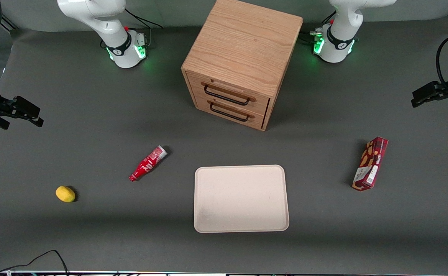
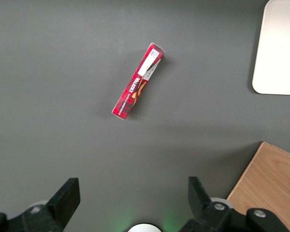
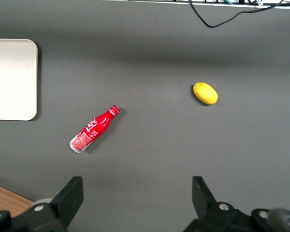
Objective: Place red cookie box on tray
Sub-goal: 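Move the left gripper down over the red tartan cookie box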
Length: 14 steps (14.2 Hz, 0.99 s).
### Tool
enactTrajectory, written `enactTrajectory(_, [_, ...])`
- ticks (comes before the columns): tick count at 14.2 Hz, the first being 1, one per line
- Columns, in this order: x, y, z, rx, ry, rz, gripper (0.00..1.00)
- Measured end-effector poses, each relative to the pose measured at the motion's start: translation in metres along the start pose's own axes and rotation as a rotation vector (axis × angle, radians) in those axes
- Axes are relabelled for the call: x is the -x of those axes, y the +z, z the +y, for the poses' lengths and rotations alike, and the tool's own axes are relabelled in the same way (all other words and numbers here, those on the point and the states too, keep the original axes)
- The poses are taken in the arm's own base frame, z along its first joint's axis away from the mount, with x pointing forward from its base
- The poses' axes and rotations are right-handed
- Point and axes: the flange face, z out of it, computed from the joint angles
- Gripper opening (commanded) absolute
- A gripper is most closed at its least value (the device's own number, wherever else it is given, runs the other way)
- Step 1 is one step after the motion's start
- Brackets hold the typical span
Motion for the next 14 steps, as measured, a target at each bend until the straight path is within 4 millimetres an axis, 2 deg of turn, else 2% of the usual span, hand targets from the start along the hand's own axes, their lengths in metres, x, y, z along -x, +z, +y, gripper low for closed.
enactTrajectory(6, [-0.001,0.001,-0.003,0.0,-0.011,-0.001,1.0])
enactTrajectory(9, [-0.003,0.007,0.0,-0.002,0.025,-0.019,1.0])
enactTrajectory(11, [-0.013,0.022,-0.004,-0.003,0.106,-0.037,1.0])
enactTrajectory(14, [-0.042,0.064,-0.015,-0.001,0.147,-0.051,1.0])
